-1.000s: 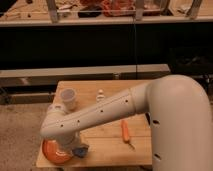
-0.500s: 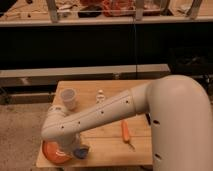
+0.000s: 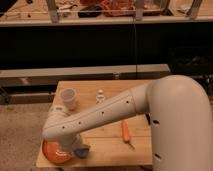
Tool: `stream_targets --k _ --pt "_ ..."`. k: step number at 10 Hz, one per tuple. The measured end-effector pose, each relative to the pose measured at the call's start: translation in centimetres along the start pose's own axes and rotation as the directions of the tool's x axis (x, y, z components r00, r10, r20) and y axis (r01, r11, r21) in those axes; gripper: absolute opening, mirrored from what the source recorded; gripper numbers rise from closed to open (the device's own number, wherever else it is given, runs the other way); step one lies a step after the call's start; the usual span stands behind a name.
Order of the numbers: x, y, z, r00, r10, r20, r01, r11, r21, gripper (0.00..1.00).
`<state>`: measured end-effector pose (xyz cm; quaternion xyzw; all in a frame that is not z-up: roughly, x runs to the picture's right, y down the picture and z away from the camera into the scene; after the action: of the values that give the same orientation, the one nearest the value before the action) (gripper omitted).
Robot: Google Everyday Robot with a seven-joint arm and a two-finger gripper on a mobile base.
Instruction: Place the white sponge in the ceramic bowl
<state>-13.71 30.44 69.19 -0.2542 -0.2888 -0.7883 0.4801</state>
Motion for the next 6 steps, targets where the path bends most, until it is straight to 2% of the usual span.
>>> stream_targets --k 1,2,6 --pt "-0.07 0.11 0.03 1.000 0.001 -0.001 -0.001 1.000 -0.002 0.61" --pt "-0.19 0.14 0.09 1.000 0.001 -0.002 -0.001 1.000 -0.002 0.59" --pt "-0.34 0.16 0.30 1.000 -0.005 -0.005 0.005 1.000 -0.004 0.26"
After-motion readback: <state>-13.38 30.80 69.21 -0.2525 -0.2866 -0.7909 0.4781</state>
